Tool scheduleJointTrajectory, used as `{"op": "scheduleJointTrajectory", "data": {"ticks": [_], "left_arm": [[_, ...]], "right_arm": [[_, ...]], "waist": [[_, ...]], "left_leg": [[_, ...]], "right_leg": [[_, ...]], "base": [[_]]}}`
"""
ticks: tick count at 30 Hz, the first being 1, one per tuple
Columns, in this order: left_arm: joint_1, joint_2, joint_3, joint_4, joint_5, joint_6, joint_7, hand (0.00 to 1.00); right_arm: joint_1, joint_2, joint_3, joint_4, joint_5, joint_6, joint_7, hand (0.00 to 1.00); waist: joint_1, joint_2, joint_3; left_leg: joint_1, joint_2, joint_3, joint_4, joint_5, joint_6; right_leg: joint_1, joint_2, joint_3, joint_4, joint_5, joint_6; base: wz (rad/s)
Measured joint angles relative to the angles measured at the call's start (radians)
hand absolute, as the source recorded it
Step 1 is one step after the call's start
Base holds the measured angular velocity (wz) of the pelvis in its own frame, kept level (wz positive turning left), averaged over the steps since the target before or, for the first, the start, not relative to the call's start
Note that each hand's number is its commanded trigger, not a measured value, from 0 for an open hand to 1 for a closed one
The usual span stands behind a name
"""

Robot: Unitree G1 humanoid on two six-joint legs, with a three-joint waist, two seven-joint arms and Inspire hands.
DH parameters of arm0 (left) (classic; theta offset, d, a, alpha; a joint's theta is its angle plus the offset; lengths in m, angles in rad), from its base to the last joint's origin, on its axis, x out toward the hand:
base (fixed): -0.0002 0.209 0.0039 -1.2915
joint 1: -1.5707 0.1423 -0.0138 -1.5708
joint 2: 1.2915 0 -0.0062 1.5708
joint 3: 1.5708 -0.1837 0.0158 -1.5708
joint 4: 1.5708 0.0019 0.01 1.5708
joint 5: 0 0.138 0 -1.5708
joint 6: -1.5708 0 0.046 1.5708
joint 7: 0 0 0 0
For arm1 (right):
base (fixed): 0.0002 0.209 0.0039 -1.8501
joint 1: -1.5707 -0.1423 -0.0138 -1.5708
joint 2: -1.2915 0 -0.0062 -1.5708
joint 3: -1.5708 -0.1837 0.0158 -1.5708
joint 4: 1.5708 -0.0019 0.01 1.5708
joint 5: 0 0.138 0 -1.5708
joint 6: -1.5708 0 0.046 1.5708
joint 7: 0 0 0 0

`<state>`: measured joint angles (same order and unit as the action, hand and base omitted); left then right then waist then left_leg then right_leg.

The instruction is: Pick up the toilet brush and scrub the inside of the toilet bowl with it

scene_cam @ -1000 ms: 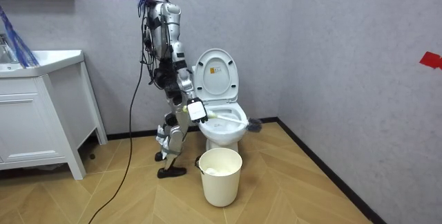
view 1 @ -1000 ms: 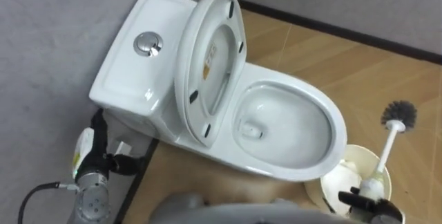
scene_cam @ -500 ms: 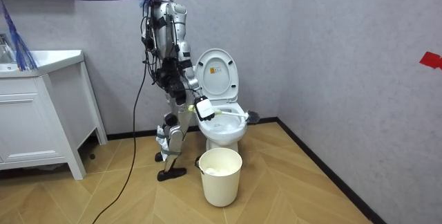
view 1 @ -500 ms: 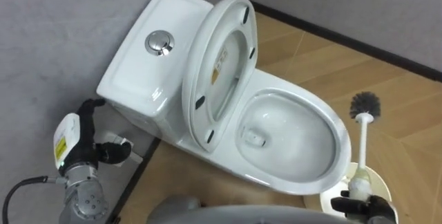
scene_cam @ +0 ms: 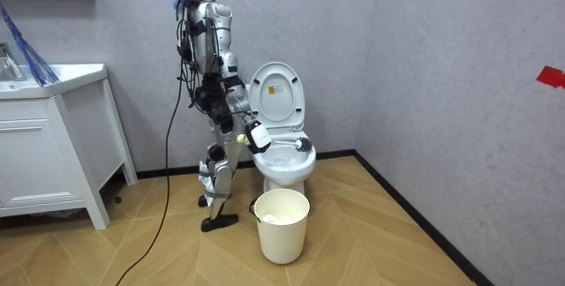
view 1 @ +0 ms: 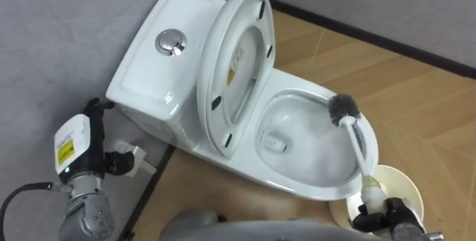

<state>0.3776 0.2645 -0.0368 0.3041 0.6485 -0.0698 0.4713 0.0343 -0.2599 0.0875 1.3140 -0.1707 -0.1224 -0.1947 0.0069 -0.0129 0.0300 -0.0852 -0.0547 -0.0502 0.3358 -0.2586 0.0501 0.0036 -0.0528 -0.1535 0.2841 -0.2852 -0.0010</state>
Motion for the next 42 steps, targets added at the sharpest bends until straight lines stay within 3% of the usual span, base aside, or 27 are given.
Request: {"op": "scheduleJointTrajectory", "data": {"ticks": [2,6,8,9,11,13,14,19,22,26,30,32,35,42], "left_arm": [[0.0,0.001,0.003,0.0,0.032,0.0,0.004,0.0],[-0.002,0.007,-0.001,-0.009,0.062,0.0,0.006,0.0],[-0.003,0.029,-0.036,-0.063,0.066,-0.009,0.016,0.0],[-0.008,0.037,-0.048,-0.082,0.07,-0.021,0.022,0.0],[-0.063,0.047,-0.117,-0.132,0.099,-0.094,0.049,0.0],[-0.104,0.047,-0.16,-0.135,0.133,-0.135,0.064,0.0],[-0.119,0.047,-0.182,-0.135,0.145,-0.149,0.065,0.0],[-0.13,0.051,-0.235,-0.135,0.153,-0.151,0.06,0.0],[-0.126,0.078,-0.246,-0.134,0.154,-0.15,0.052,0.0],[-0.129,0.105,-0.264,-0.131,0.173,-0.15,0.039,0.0],[-0.14,0.108,-0.264,-0.077,0.171,-0.149,0.021,0.0],[-0.156,0.115,-0.282,-0.042,0.169,-0.149,0.012,0.0],[-0.185,0.116,-0.318,0.042,0.169,-0.15,-0.011,0.0],[-0.257,0.12,-0.329,0.132,0.178,-0.171,-0.001,0.0]], "right_arm": [[-0.008,-0.005,0.002,-0.002,-0.044,0.0,-0.003,1.0],[-0.01,-0.016,0.003,-0.003,-0.125,0.003,-0.002,1.0],[-0.015,-0.022,0.01,-0.004,-0.204,0.004,0.003,1.0],[-0.018,-0.022,0.01,-0.005,-0.221,0.004,0.004,1.0],[-0.035,-0.021,0.012,-0.01,-0.275,0.003,0.01,1.0],[-0.033,-0.021,0.025,-0.032,-0.312,0.004,0.012,1.0],[-0.03,-0.02,0.036,-0.041,-0.33,0.003,0.016,1.0],[-0.019,-0.02,0.046,-0.044,-0.359,0.017,0.04,1.0],[-0.025,-0.019,0.06,-0.045,-0.363,0.03,0.046,1.0],[-0.047,-0.023,0.088,-0.04,-0.365,0.038,0.046,1.0],[-0.07,-0.026,0.09,-0.038,-0.365,0.038,0.048,1.0],[-0.095,-0.045,0.1,-0.038,-0.366,0.037,0.056,1.0],[-0.115,-0.066,0.129,-0.036,-0.364,0.037,0.059,1.0],[-0.175,-0.083,0.13,-0.023,-0.359,0.039,0.061,1.0]], "waist": [[0.003,-0.001,0.0003],[-0.002,-0.001,0.0003],[-0.002,-0.004,-0.0007],[-0.001,-0.005,-0.0009],[-0.001,-0.01,-0.0008],[-0.003,-0.014,-0.0092],[-0.006,-0.015,-0.0175],[-0.001,-0.022,-0.0241],[0.002,-0.036,-0.026],[0.003,-0.039,-0.0255],[0.003,-0.032,-0.0208],[-0.001,-0.016,-0.0116],[0.004,-0.002,-0.0122],[0.015,0.009,-0.0145]], "left_leg": [[0.0,0.003,0.022,-0.006,0.002,0.004],[-0.005,0.002,0.023,-0.011,0.009,0.006],[-0.01,0.002,0.023,-0.008,0.015,0.006],[-0.01,0.001,0.024,-0.008,0.017,0.006],[-0.009,0.0,0.033,-0.012,0.02,0.006],[-0.006,-0.001,0.044,-0.019,0.02,0.006],[-0.001,-0.004,0.047,-0.026,0.02,0.005],[0.008,0.001,0.062,-0.031,0.021,0.005],[0.007,0.008,0.061,-0.031,0.021,0.004],[0.008,0.008,0.06,-0.032,0.02,0.004],[0.002,0.009,0.057,-0.031,0.02,0.004],[-0.023,0.008,0.047,-0.024,0.021,0.004],[-0.049,0.008,0.05,-0.017,0.021,0.005],[-0.147,0.01,0.048,0.033,0.022,0.005]], "right_leg": [[-0.02,-0.002,0.015,0.026,0.001,0.002],[-0.029,-0.006,0.009,0.031,0.006,0.004],[-0.036,-0.006,0.009,0.033,0.009,0.004],[-0.04,-0.007,0.01,0.036,0.009,0.004],[-0.047,-0.008,0.015,0.043,0.009,0.004],[-0.048,-0.008,0.016,0.04,0.009,0.004],[-0.048,-0.008,0.016,0.039,0.009,0.004],[-0.044,-0.007,0.014,0.036,0.01,0.003],[-0.041,-0.006,0.01,0.023,0.011,0.001],[-0.038,-0.007,0.007,0.021,0.012,0.002],[-0.045,-0.007,0.004,0.024,0.012,0.002],[-0.063,-0.01,-0.015,0.028,0.016,0.002],[-0.097,-0.013,-0.015,0.047,0.017,0.002],[-0.19,-0.016,-0.02,0.1,0.018,0.001]], "base": [[-0.23],[-0.05],[0.0],[-0.06],[-0.14],[-0.16],[-0.17],[-0.12],[-0.02],[0.0],[0.02],[0.14],[0.02],[-0.01]]}}
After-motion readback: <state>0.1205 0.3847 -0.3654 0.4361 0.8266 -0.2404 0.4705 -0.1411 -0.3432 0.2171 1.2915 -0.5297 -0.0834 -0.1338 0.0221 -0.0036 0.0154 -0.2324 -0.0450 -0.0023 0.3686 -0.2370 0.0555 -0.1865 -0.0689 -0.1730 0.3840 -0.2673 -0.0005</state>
